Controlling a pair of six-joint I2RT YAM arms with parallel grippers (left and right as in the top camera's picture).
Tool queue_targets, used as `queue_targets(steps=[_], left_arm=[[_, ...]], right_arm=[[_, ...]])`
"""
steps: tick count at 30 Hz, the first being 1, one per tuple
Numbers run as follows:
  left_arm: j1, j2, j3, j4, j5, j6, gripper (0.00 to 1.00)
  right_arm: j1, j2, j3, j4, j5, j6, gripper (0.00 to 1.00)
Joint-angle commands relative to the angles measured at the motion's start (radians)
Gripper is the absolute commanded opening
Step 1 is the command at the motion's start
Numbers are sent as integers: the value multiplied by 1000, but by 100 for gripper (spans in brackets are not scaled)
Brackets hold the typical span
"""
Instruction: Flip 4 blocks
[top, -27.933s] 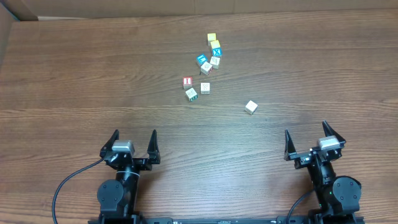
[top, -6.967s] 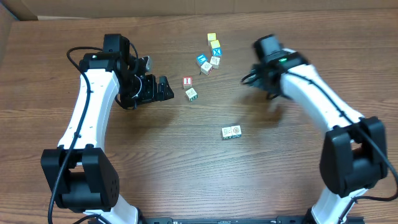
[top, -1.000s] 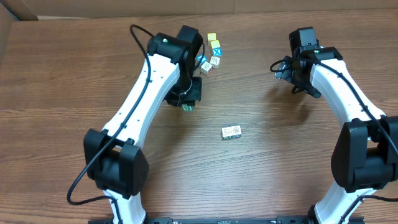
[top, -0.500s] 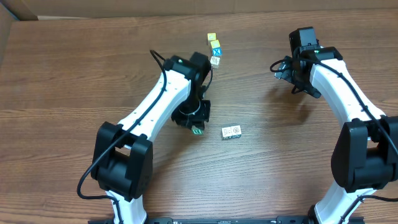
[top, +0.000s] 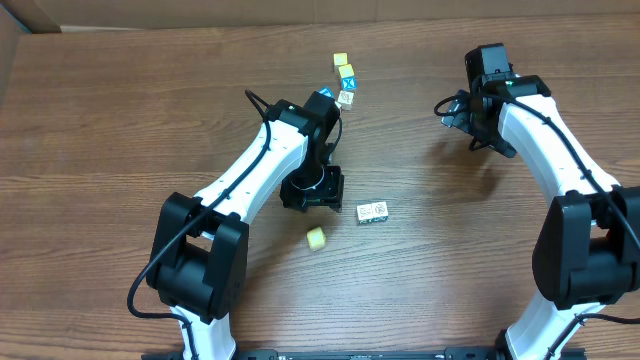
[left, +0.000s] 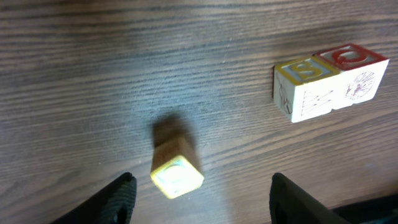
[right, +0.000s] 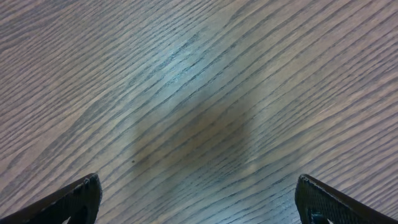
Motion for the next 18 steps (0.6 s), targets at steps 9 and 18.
queue_targets(steps=[9, 18], left_arm=[[31, 9, 29, -102, -103, 8, 4], [-3, 9, -27, -222, -158, -36, 4]], right_arm=[[1, -26, 14, 2, 3, -4, 100], [1, -26, 14, 2, 3, -5, 100]])
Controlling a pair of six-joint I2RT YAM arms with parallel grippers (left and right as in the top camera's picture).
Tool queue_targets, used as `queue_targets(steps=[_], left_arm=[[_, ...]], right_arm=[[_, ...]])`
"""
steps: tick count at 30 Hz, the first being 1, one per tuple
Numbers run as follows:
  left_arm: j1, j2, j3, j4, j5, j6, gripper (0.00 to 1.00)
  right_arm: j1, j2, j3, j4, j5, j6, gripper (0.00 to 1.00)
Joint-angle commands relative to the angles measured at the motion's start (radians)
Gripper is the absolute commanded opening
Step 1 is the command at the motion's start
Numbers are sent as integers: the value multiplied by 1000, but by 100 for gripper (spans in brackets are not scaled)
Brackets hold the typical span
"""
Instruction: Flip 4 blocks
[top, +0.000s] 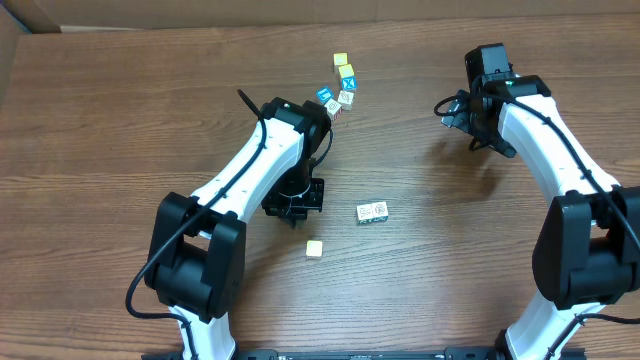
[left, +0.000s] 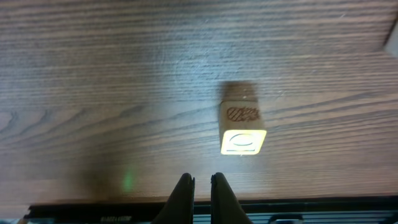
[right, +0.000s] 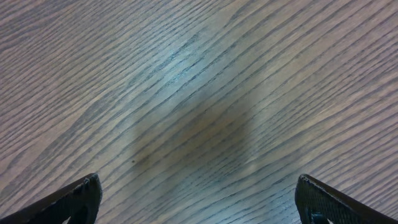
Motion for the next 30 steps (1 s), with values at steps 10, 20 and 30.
queue_targets(steps=[10, 20, 30], left_arm=[[-56, 9, -206, 40, -10, -45, 4], [-55, -18, -253, 121, -11, -113, 4], [-63, -378, -278, 124, -175, -327, 4]], right_arm=[[1, -26, 14, 2, 3, -4, 100], [1, -26, 14, 2, 3, -5, 100], [1, -26, 14, 2, 3, -5, 100]])
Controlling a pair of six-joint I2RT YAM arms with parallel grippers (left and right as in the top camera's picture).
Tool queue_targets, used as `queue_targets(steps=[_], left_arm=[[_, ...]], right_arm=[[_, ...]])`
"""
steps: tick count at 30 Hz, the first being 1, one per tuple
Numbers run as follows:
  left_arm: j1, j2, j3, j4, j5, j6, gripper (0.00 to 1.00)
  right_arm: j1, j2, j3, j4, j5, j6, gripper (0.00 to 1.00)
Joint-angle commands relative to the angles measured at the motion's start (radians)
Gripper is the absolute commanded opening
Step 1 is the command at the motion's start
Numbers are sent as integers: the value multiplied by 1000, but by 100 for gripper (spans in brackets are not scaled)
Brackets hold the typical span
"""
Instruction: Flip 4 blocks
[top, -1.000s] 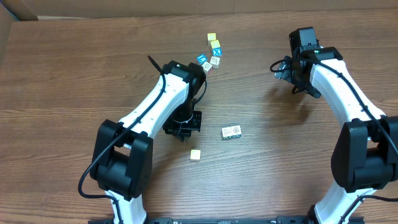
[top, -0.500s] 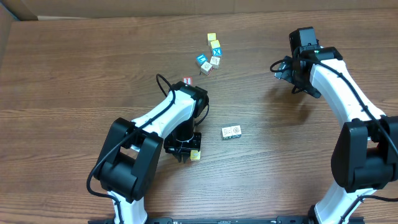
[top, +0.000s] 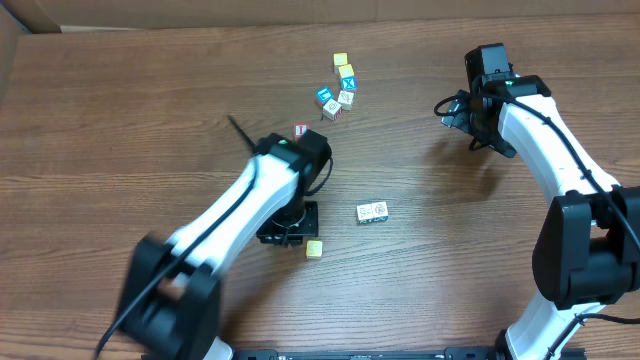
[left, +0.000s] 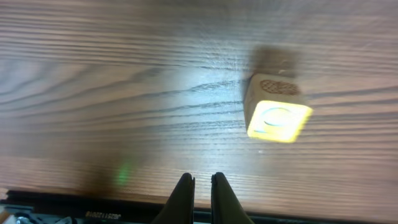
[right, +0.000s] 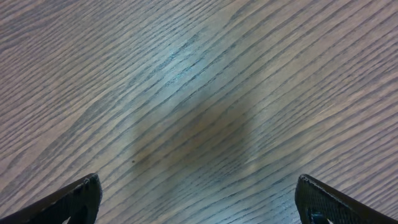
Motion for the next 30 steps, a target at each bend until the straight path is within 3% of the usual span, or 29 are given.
queue_targets(steps=[1, 6, 11, 14, 25, 30], left_arm=[[-13, -151, -42, 10, -103, -151, 4], [-18, -294, -140, 74, -121, -199, 4], [-19, -280, -201, 117, -33, -194, 4], [-20, -236, -220, 158, 30, -183, 4], [-20, 10, -225, 245, 45, -183, 4], [-20, 106, -225, 267, 141, -129, 4]], right_arm=[[1, -26, 14, 2, 3, -4, 100], [1, -26, 14, 2, 3, -4, 100], [1, -26, 14, 2, 3, -5, 100], [1, -26, 14, 2, 3, -4, 100], [1, -26, 14, 2, 3, -4, 100], [1, -26, 14, 2, 3, -4, 100]])
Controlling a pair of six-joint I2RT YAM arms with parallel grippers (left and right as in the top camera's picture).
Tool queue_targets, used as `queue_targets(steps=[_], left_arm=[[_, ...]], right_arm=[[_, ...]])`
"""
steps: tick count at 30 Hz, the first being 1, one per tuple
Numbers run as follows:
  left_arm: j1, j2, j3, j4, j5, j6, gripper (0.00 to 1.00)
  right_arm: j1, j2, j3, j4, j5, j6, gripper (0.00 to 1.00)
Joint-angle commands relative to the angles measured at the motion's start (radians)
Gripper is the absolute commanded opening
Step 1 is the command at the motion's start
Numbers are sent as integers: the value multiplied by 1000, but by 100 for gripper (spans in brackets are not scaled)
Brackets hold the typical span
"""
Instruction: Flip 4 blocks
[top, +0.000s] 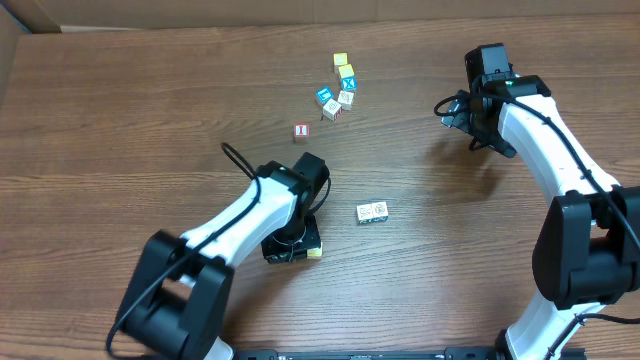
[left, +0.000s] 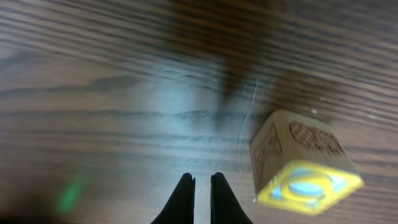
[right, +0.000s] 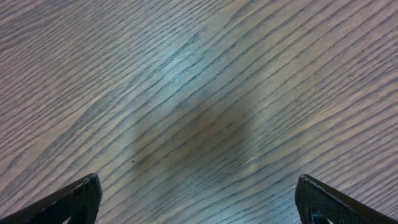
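Observation:
A small yellow-faced block (left: 305, 163) lies tilted on the wood table, just right of my left gripper (left: 201, 194), which is shut with nothing between its fingers. Overhead, that block (top: 315, 252) touches the right side of the left gripper (top: 292, 245). A joined pair of pale blocks (top: 372, 212) sits to the right. A red block (top: 301, 131) lies alone farther back. Several coloured blocks (top: 341, 86) cluster at the back. My right gripper (right: 199, 202) stands open over bare wood, far from every block.
The right arm (top: 540, 140) reaches over the table's right side. A cardboard wall (top: 200, 12) runs along the back edge. The wooden tabletop (top: 120, 130) spreads left of the left arm.
My left gripper has moved toward the table's front and closer to the surface, and now sits right beside the yellow block, which looks tilted. The right arm has not moved.
My left gripper first stood open over the yellow block, near the pale pair. Then it was shut with the block slightly nearer the front. Then it was shut left of the block, with the red block uncovered behind. Now it is low against the block.

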Motion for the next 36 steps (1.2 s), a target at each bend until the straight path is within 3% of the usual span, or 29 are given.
queue_targets(steps=[1, 11, 23, 26, 32, 36], left_arm=[[-6, 46, -9, 21, 87, 32, 4], [-6, 56, -8, 206, 176, 33, 4], [-6, 56, -7, 419, 172, -14, 4], [-5, 55, 6, 364, 162, 18, 4], [-4, 50, 123, 111, 18, 58, 4], [-26, 50, 149, 43, 70, 100, 4]], right_arm=[[1, -26, 14, 2, 3, -4, 100], [1, -26, 14, 2, 3, -4, 100], [1, -26, 14, 2, 3, -5, 100], [1, -26, 14, 2, 3, -5, 100], [1, -26, 14, 2, 3, -5, 100], [1, -26, 14, 2, 3, -4, 100]])
